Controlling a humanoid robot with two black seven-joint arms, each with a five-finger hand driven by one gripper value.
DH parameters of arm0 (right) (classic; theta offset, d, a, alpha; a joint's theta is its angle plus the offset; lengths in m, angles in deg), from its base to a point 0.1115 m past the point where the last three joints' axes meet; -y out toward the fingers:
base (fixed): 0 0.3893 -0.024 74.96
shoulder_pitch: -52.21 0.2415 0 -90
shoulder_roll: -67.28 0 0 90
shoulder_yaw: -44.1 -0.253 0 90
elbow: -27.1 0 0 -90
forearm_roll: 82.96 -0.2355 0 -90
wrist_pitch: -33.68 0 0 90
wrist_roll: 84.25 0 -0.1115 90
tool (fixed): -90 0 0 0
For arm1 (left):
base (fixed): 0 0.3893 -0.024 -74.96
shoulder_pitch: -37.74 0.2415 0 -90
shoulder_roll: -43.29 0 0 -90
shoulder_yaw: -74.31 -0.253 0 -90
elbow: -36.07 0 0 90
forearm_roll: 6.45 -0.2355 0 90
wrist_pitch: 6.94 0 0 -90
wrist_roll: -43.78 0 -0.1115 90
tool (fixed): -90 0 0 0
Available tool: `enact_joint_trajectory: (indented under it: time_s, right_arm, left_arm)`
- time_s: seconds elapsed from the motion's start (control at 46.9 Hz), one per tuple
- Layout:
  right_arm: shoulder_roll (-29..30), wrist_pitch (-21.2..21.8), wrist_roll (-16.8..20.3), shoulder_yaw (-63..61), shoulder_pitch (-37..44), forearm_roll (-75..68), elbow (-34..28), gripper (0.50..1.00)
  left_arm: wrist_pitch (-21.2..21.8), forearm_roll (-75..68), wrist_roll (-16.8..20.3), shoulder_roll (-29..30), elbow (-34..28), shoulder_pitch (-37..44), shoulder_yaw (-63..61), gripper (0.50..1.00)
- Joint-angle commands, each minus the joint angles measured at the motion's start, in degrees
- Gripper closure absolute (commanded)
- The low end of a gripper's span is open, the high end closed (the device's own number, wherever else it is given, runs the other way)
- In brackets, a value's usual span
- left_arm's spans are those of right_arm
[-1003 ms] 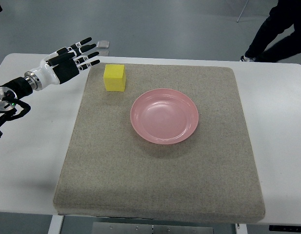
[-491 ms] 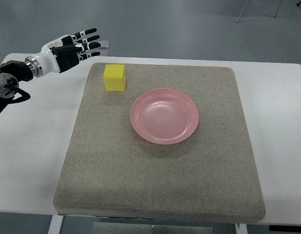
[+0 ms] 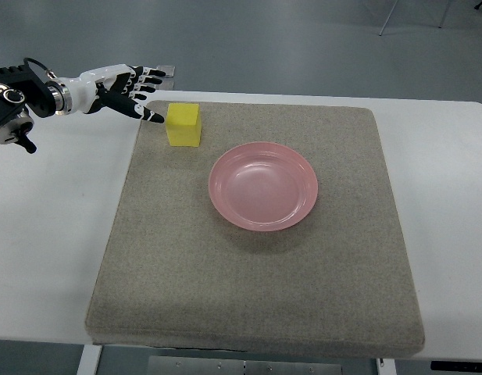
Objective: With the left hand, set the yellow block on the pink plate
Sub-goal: 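Close the left hand fingers around the yellow cube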
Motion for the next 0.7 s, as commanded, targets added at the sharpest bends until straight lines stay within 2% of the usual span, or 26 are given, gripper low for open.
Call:
enact_joint_trajectory:
  time_s: [0.0,0.277,0.683]
  right_arm:
    - [0.00,0.00,0.01,0.00,0.09,0.00,0.00,0.576]
    - [0.00,0.00,0.01,0.00,0.00,0.00,0.00,0.576]
    - [0.00,0.00,0.01,0.00,0.00,0.00,0.00,0.576]
  left_arm:
    - [-0.06,-6.29,-0.01,-0.10,0.90,-0.89,-0.07,0.506]
    - [0.56,-21.42,-0.01,-5.28,0.56,-2.03,-0.07,0.506]
    - [2.13,-30.65,-0.09,-13.80,-8.14,-3.53,-0.15,0.508]
